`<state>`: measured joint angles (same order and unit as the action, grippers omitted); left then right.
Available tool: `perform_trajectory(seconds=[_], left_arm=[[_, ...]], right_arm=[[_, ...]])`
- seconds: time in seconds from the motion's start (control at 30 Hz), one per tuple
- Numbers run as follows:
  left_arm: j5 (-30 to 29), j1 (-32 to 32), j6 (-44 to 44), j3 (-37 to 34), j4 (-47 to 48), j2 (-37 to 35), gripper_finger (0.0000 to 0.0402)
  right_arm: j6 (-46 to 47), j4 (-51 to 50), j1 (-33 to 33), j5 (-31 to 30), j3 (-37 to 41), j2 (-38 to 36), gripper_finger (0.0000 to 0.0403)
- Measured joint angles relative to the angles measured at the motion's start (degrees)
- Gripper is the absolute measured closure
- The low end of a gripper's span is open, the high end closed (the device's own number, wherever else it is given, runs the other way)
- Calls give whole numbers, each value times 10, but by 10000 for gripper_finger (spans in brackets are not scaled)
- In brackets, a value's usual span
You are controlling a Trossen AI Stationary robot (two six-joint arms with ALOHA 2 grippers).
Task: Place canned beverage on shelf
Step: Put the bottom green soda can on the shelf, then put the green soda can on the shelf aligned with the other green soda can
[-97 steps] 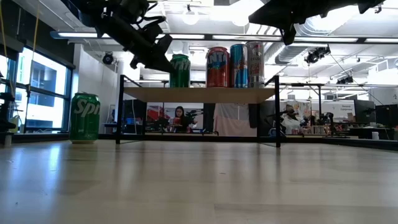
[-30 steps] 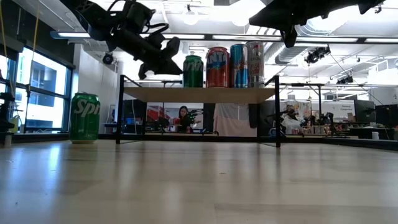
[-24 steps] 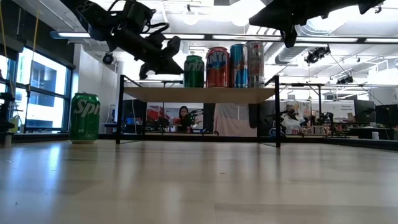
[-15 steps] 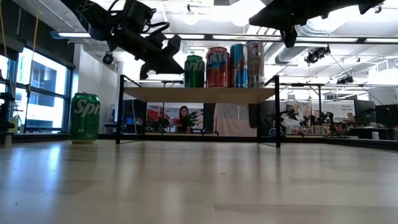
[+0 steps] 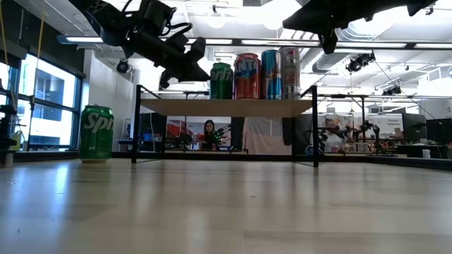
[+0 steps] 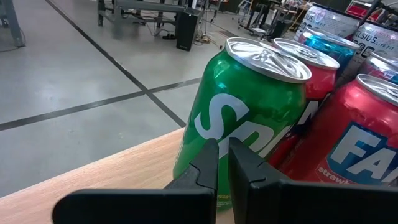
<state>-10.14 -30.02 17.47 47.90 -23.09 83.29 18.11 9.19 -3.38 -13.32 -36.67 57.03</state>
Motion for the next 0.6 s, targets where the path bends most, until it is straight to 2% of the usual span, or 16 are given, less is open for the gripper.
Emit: perform_trajectory(seconds=[0.17, 0.3, 0.5, 0.6], left_arm=[[0, 0, -7, 0, 0, 0, 401], [0, -4, -46, 0, 12, -12, 401], [0, -18, -63, 0, 43, -87, 401], [24, -19, -85, 0, 59, -149, 401]], right_arm=[[0, 0, 0, 0, 0, 0, 403], [0, 0, 0, 0, 0, 0, 403], [-1, 0, 0, 0, 0, 0, 403], [-1, 0, 0, 0, 0, 0, 403]])
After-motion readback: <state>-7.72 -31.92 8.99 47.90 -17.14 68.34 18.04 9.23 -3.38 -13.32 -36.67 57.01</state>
